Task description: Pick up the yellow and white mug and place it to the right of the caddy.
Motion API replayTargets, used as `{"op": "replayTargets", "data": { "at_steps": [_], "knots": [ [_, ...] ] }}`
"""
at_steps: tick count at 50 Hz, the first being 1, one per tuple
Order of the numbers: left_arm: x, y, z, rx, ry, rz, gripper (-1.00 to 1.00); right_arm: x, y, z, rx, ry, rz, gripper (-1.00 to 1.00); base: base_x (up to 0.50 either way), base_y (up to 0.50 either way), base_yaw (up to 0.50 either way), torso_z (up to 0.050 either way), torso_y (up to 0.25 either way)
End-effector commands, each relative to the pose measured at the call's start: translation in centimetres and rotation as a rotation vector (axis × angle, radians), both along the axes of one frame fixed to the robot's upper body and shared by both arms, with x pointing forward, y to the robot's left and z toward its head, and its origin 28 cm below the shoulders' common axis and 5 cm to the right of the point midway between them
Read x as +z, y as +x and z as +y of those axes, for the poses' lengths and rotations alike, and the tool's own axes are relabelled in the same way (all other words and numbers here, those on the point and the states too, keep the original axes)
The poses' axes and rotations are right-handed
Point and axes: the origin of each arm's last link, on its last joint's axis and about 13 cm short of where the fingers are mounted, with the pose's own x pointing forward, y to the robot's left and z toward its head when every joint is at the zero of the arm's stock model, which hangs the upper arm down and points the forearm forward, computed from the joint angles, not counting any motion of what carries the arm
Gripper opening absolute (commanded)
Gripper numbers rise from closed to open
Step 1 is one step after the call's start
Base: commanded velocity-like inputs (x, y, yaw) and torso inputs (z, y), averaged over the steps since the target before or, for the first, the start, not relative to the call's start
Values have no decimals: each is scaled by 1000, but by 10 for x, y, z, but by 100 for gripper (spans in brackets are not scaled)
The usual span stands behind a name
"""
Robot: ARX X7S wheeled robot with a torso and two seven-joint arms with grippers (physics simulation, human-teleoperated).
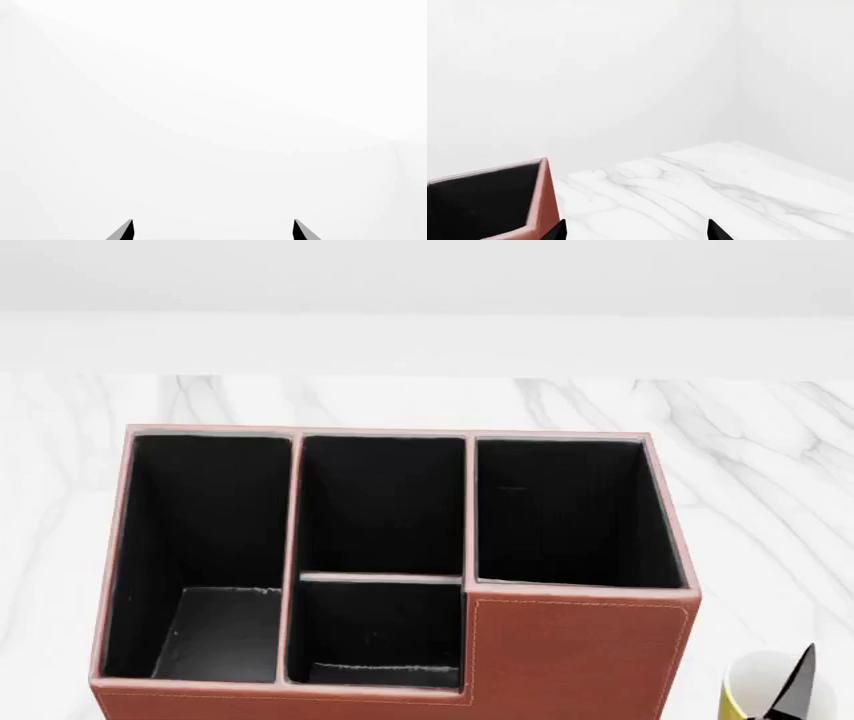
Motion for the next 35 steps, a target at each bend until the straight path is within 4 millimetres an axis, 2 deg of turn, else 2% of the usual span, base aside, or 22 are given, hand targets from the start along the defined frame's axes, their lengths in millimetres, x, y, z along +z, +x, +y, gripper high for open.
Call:
{"op": "replayTargets", "data": {
  "at_steps": [1, 15, 35],
  "knots": [
    [0, 0, 0, -4, -3, -1, 100, 14, -7, 1, 3, -4, -48, 100, 0, 0, 0, 0, 0],
    [0, 0, 0, -5, -2, 0, 100, 40, -21, 12, 45, -41, -138, 100, 0, 0, 0, 0, 0],
    [0, 0, 0, -5, -2, -1, 100, 79, -50, 26, 102, -115, -278, 100, 0, 0, 0, 0, 0]
  ]
}}
